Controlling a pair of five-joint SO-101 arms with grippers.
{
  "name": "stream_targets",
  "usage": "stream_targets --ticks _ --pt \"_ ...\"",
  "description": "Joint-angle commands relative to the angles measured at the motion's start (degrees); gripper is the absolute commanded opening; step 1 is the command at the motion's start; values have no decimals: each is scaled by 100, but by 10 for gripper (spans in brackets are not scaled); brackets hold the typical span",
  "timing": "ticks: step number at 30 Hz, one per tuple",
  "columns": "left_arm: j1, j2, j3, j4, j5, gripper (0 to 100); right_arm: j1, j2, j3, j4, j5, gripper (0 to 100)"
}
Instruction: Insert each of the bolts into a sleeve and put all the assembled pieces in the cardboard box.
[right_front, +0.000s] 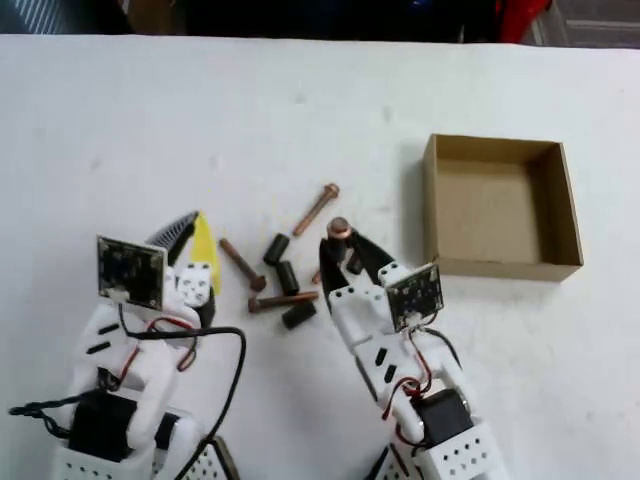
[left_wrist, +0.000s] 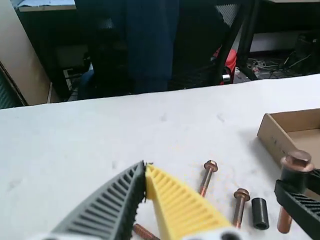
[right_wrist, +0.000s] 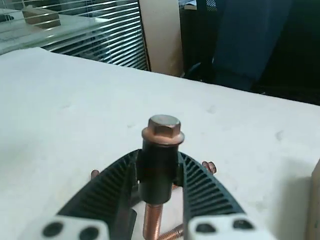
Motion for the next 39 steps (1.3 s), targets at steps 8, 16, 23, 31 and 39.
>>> stream_targets --ticks 8,16,23,31,39 --pt "-101 -1051 1257 237 -9 20 831 -75 -659 769 -9 16" --pt "-215 -1051 1732 211 -18 20 1780 -57 -1697 1938 492 17" --pt "-831 -1051 1899 229 -9 20 2484 224 -2629 2448 800 17" --pt "-1341 -1051 2066 237 -35 20 3134 3073 -4651 2431 932 17" --pt "-1341 -1051 2198 211 -44 20 3257 5851 -6084 2413 1266 18"
